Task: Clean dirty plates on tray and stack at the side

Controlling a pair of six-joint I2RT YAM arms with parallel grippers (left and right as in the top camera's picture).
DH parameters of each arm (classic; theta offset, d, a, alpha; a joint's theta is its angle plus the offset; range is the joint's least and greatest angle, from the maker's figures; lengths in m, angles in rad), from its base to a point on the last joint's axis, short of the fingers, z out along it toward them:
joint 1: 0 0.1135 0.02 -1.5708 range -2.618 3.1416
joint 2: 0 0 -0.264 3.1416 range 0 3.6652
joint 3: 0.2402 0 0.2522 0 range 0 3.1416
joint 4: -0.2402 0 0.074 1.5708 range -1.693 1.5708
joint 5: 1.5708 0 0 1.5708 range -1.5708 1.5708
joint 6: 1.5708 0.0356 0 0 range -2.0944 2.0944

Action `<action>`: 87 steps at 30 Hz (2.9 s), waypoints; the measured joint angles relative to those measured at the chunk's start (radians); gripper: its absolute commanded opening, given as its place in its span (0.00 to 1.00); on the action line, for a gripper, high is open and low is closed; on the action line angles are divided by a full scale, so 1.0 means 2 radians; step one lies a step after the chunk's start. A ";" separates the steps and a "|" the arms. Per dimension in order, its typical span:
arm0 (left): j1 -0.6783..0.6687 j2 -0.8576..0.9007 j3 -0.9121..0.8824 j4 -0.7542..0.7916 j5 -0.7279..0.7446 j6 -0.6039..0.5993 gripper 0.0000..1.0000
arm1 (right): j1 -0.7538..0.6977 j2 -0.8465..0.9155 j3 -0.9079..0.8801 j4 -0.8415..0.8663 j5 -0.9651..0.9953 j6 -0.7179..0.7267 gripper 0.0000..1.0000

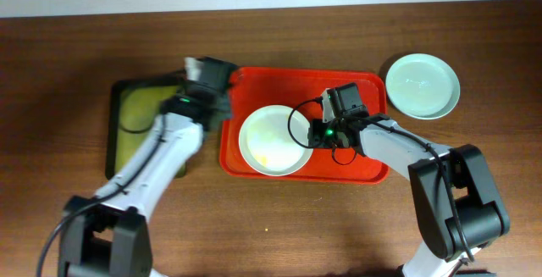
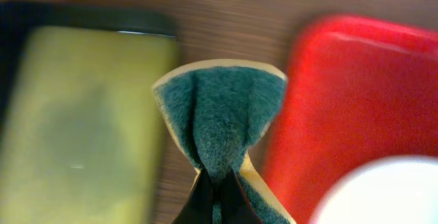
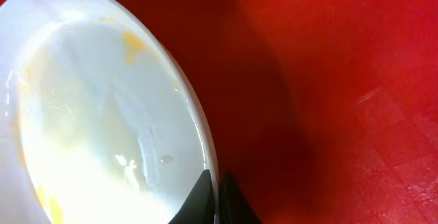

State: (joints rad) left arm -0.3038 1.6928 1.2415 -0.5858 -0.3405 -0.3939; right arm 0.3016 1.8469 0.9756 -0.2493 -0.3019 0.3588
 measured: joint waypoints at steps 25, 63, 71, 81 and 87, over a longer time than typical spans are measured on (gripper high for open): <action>0.198 0.078 0.000 -0.001 0.159 -0.011 0.99 | 0.000 0.000 -0.001 0.005 0.001 0.000 0.06; 0.199 -0.069 0.000 -0.035 0.165 -0.013 0.99 | 0.201 -0.074 0.266 -0.098 0.758 -0.540 0.04; 0.199 -0.069 0.000 -0.035 0.165 -0.013 1.00 | 0.230 -0.074 0.267 0.094 0.836 -0.816 0.04; 0.199 -0.069 0.000 -0.034 0.165 -0.013 1.00 | 0.158 -0.064 0.226 -0.131 0.700 -0.454 0.04; 0.199 -0.069 0.000 -0.034 0.165 -0.013 0.99 | 0.018 -0.081 0.228 -0.197 0.265 -0.342 0.04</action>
State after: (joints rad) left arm 0.0948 1.5547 1.2419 -0.6540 -0.0105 -0.4198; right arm 0.3370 1.6855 1.4322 -0.6426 0.2276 -0.3244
